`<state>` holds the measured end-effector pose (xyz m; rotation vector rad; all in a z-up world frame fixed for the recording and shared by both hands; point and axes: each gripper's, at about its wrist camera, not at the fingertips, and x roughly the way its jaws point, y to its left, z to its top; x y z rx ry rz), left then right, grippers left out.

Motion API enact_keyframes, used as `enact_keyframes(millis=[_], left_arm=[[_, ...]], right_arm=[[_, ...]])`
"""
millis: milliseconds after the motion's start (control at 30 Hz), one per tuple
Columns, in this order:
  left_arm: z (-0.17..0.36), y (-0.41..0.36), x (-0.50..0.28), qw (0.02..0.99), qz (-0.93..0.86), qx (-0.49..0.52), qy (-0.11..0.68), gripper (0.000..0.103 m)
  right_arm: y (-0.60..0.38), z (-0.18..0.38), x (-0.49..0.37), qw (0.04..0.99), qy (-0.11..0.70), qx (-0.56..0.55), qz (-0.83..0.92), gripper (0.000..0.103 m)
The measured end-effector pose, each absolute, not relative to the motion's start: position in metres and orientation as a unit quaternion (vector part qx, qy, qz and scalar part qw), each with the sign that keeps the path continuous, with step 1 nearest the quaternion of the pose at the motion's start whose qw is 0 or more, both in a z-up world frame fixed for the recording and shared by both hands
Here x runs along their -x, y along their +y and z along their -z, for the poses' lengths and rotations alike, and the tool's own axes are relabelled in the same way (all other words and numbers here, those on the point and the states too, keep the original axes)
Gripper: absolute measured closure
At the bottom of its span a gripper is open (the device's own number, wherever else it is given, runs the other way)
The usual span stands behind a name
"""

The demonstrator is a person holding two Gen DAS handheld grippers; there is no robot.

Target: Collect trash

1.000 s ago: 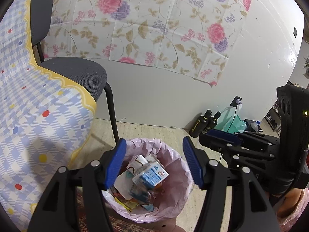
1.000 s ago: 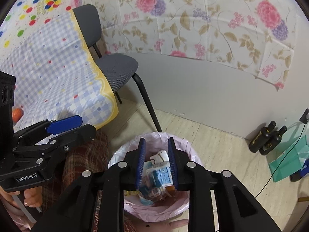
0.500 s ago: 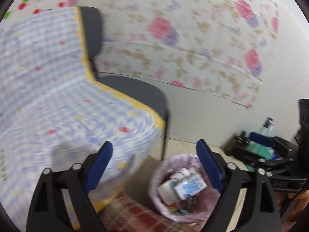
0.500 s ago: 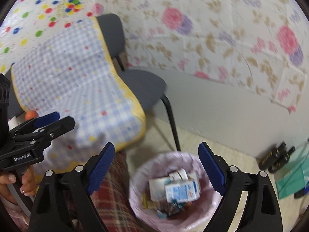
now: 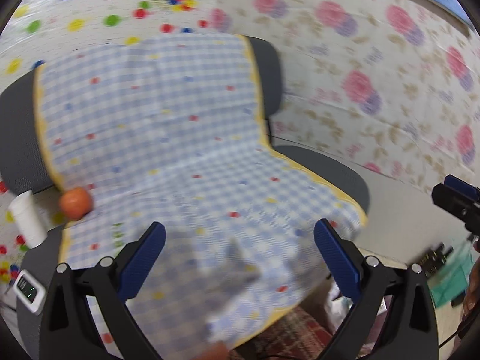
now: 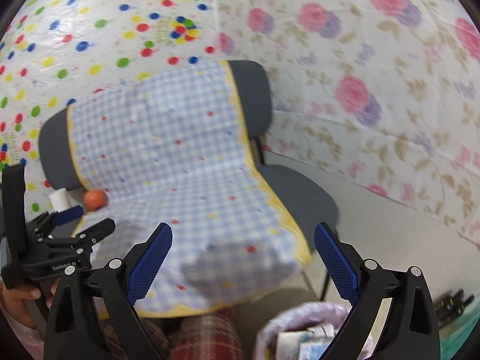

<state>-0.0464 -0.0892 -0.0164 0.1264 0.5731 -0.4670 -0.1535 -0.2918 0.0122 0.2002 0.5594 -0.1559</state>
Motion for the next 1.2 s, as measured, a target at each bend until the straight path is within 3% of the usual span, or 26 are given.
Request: enact_keyframes(millis=[567, 1200], left_arm=[[0.024, 0.030, 0.019, 0.943, 0.020, -0.013, 0.331, 0.007], [0.028, 0.032, 0.016, 0.942, 0.020, -0.016, 0.335, 0.007]], right_arm=[[-0.205, -0.011, 0.090, 0.953, 0.296, -0.060, -0.017, 0.007], [-0.204, -0.001, 0.079, 0.948, 0.311, -0.060, -0.011, 0.007]])
